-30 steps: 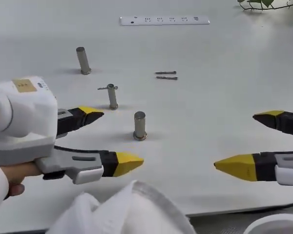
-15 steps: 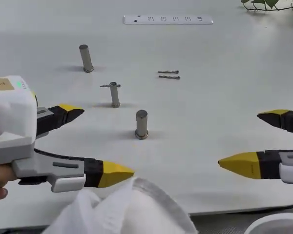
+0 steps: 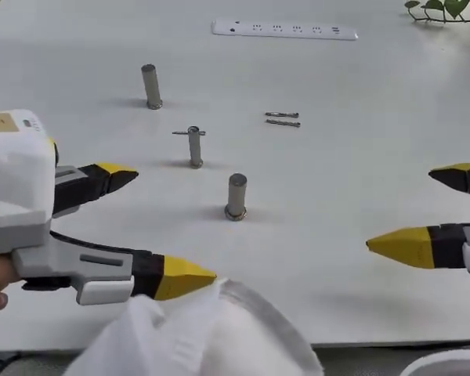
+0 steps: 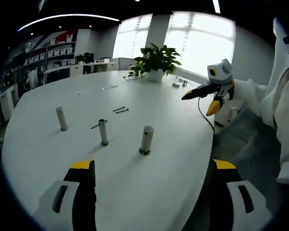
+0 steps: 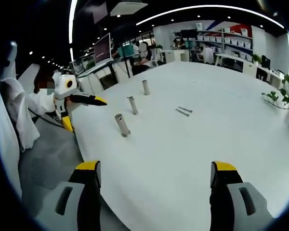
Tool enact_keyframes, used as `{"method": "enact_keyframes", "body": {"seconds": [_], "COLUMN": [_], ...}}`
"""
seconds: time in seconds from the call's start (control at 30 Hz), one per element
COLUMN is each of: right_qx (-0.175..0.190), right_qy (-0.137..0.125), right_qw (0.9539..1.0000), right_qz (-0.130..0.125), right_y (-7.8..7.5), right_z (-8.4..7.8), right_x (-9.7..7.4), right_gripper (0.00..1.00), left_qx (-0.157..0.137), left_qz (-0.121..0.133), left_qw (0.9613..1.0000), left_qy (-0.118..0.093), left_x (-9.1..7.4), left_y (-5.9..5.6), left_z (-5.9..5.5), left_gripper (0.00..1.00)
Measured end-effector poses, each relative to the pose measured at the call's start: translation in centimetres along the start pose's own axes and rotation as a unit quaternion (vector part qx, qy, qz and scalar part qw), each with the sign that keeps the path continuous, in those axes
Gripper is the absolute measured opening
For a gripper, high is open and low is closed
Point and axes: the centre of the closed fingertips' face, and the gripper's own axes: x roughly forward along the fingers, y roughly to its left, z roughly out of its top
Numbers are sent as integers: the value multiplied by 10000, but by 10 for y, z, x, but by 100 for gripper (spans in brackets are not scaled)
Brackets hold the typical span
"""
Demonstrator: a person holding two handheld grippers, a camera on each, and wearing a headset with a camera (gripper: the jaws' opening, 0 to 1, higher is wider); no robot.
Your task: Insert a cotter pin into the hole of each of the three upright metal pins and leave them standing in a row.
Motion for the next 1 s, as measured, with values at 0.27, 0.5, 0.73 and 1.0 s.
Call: {"method": "enact_keyframes", "body": {"seconds": [0.27, 0.5, 0.73, 1.0], "right_qx": [-517, -1011, -1437, -1881], "right_qy": [217, 488, 832, 1111], "right_qw": [9984, 9932, 9843, 9720], "right_qz": [47, 318, 607, 864], "right_y": [-24, -39, -43, -44], "right_z": [26, 45, 57, 70], "right_x": [5, 22, 49, 81], "right_gripper": [91, 86, 79, 66], "left_qx": [-87, -214, -326, -509], "left_qz": [-77, -172, -149, -20], "left_qw": [9999, 9996, 9993, 9984], "left_qy": [-43, -51, -133, -230], "left_x": [-7, -8, -10, -14], "left_y": [-4, -11, -15, -8], "left_z": [2, 1, 1, 0], "left_gripper": [99, 99, 99, 99]}}
